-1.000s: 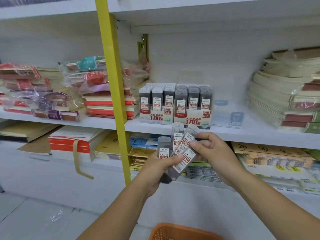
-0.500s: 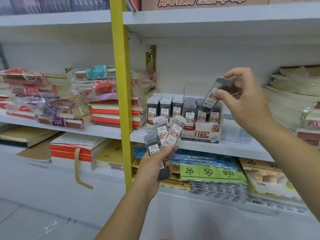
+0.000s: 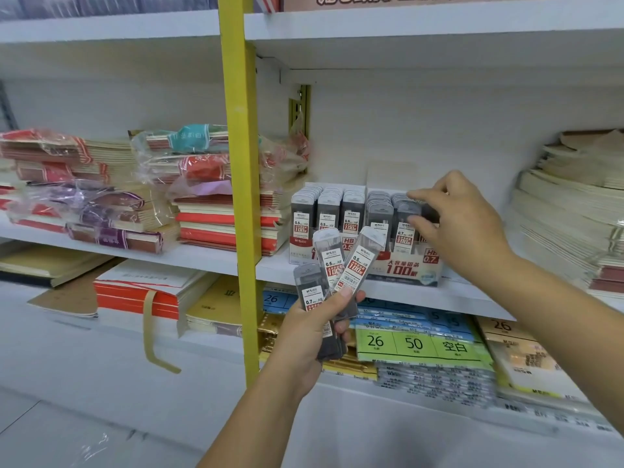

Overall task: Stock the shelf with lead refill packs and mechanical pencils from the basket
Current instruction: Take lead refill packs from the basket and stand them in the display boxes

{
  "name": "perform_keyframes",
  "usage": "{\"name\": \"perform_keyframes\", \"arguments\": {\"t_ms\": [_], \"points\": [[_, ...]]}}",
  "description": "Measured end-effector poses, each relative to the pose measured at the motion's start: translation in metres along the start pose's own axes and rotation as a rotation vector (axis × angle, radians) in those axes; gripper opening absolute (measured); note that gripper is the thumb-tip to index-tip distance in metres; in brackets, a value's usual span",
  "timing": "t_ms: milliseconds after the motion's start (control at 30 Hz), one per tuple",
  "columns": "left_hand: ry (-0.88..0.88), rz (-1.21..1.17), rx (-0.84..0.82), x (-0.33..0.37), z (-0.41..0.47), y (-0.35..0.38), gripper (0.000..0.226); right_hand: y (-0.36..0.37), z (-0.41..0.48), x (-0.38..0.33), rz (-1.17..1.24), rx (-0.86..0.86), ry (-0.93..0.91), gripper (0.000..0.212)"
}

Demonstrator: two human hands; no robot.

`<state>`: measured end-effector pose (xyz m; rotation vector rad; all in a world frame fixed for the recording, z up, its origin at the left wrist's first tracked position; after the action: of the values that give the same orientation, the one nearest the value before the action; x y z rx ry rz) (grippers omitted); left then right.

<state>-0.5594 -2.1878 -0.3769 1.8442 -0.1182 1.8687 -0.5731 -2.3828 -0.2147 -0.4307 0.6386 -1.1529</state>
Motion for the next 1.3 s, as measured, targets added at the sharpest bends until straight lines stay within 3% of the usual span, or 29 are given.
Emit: {"name": "perform_keyframes", "arguments": {"t_ms": [100, 233, 367, 500, 633, 767, 967, 1200, 1300], "points": [[0.003, -0.01, -0.006, 0.003, -0.002, 0.001, 0.068, 0.005, -0.02, -0.026, 0.35, -0.033, -0.002, 0.023], [0.01, -0.013, -0.027, 0.005, -0.005, 0.001, 0.069, 0.035, -0.04, -0.049, 0.882, -0.297, 0.321, 0.013], [-0.014, -0.047, -0.002, 0.006, -0.009, -0.008, 0.065, 0.037, -0.03, -0.056, 1.037, -0.218, 0.408, 0.011], [-0.005, -0.009, 0.072, 0.011, -0.012, -0.029, 0.042, 0.011, 0.005, -0.062, 0.873, 0.047, 0.184, 0.017], [0.023, 0.03, 0.133, 0.02, -0.014, -0.047, 0.053, 0.013, 0.029, -0.084, 0.517, -0.006, -0.086, 0.028], [0.032, 0.063, 0.154, 0.024, -0.015, -0.057, 0.046, 0.034, 0.041, -0.092, 0.35, -0.14, -0.145, 0.023], [0.024, 0.093, 0.148, 0.023, -0.01, -0.06, 0.033, 0.059, 0.054, -0.087, 0.322, -0.278, -0.074, 0.023], [0.023, 0.143, 0.133, 0.026, -0.009, -0.057, 0.037, 0.065, 0.053, -0.082, -0.093, -0.202, -0.198, 0.03], [0.038, 0.15, 0.103, 0.029, -0.01, -0.051, 0.035, 0.056, 0.041, -0.09, -0.024, -0.124, -0.256, 0.031]]}}
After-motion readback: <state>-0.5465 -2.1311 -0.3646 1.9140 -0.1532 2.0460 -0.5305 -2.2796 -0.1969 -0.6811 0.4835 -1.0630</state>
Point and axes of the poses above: each hand's wrist, its own z-axis towards the middle knuckle, its own y-axis out of the palm, x = y × z, the point moved 5 cm from there along z, towards the middle knuckle, and after that the axes turned 15 degrees about z, right-handed, at the moved point
